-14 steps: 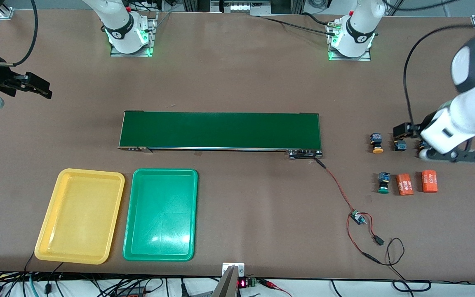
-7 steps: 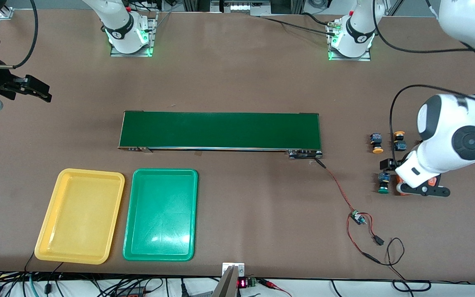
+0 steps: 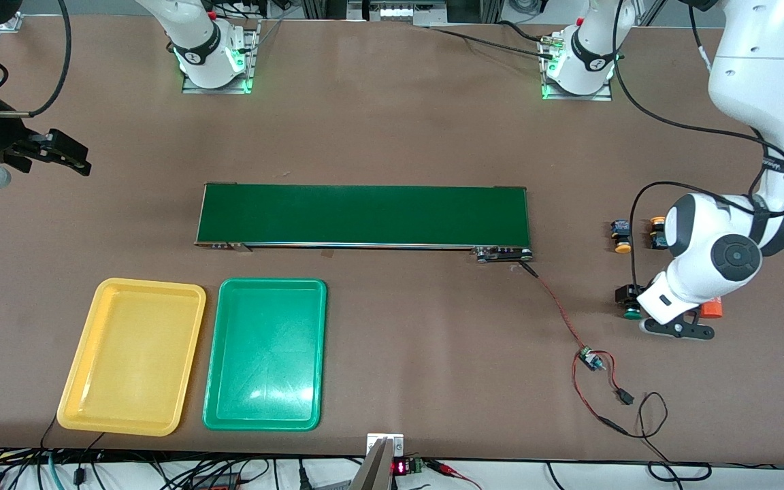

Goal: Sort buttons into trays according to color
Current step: 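Reach to the green-capped button and grasp it with the left gripper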

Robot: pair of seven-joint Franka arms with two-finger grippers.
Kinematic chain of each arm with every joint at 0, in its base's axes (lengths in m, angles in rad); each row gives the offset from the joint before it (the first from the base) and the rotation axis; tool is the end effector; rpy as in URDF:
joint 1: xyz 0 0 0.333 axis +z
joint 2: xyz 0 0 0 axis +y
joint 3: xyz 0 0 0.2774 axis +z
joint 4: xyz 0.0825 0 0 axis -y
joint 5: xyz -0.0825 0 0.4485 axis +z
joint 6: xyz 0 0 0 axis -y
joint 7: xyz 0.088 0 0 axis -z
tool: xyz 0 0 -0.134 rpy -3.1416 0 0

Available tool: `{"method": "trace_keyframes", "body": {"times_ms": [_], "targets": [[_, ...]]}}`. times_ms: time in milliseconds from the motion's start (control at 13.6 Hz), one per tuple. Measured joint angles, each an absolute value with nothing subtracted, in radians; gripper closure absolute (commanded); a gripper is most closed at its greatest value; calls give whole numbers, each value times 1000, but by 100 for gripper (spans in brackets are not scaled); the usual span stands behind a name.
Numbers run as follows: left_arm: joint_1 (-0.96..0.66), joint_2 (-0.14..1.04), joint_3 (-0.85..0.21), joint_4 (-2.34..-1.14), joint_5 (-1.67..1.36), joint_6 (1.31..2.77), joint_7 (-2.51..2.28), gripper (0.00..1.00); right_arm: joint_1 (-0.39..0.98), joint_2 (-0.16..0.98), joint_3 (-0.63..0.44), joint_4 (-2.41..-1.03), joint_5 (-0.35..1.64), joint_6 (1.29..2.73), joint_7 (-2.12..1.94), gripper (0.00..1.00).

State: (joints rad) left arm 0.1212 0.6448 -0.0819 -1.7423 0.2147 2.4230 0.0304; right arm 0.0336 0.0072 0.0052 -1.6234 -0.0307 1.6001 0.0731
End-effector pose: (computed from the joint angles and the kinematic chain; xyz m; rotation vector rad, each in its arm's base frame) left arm 0.6927 0.0321 0.1056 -3.0375 0.2019 -0.0565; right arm 0.6207 0.0201 0.5288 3.1086 -0.0512 -0.0447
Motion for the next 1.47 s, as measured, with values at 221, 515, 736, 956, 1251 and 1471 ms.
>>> {"method": "trace_keyframes", "body": {"times_ms": [221,515,736,956,1251,1471], "targets": [[135,660,-82,-1802,215,2534,30,56,35,7,5,-1623,-27,1600,74,0],[135,660,-82,-1820,215,2538,31,77,35,7,5,-1623,-12,1600,74,0],[135,656,-86,-1823,215,2510,31,82,35,7,5,-1624,-12,1600,74,0],[132,616,-121,-1764,215,2327,30,81,35,7,5,-1624,-11,1600,74,0],[127,520,-252,-1694,213,2074,-36,81,35,7,5,-1624,-11,1600,74,0],[125,477,-412,-1710,199,1935,-236,80,35,7,5,-1625,-11,1600,74,0]]}}
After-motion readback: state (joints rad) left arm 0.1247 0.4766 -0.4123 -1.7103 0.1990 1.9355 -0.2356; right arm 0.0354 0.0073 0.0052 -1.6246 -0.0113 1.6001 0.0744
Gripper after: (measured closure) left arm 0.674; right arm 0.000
